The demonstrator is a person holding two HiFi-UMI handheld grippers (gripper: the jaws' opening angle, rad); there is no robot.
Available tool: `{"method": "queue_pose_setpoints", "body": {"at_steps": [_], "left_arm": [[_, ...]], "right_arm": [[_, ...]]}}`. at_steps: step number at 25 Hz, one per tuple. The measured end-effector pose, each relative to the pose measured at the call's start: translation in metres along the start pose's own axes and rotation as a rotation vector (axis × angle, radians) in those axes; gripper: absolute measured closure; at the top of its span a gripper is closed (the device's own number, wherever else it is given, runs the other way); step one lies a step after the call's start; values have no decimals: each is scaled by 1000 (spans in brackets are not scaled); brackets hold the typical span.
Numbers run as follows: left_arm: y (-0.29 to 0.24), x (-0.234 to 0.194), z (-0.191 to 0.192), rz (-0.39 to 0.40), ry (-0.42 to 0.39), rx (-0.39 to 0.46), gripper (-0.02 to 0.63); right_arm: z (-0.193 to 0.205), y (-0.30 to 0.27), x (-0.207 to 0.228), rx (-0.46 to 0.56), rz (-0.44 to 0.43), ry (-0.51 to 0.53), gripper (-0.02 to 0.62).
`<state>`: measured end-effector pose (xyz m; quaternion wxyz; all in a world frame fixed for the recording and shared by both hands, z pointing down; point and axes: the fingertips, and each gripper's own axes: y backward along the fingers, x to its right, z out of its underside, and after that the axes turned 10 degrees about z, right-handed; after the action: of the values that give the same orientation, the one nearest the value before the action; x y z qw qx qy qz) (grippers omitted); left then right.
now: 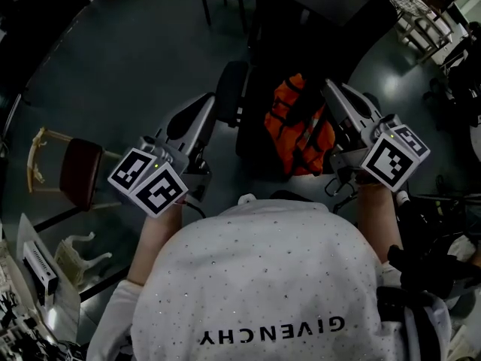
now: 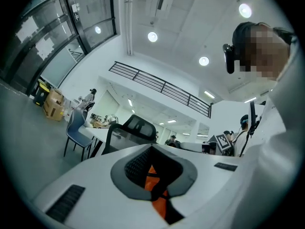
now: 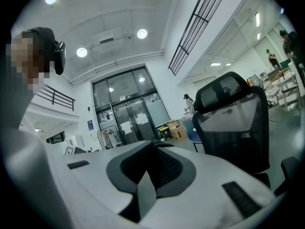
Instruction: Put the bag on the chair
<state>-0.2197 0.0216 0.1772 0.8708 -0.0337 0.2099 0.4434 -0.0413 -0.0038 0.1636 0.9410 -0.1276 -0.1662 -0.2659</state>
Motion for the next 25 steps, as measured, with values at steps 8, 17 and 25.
{"method": "queue_pose_setpoints", "body": {"at_steps": [8,17,25], "left_arm": [[-24,-28,32,-45,151,41,598],[-50,-30,54,2,57,-48,598],[-98,-75,43,-60,68,-24,598]], "right_arm": [[14,-16,27,-5,45,-30,572],[12,-40,47,-7,15,-11,572],[-7,-93,76,-62,-50,-36,572]]}}
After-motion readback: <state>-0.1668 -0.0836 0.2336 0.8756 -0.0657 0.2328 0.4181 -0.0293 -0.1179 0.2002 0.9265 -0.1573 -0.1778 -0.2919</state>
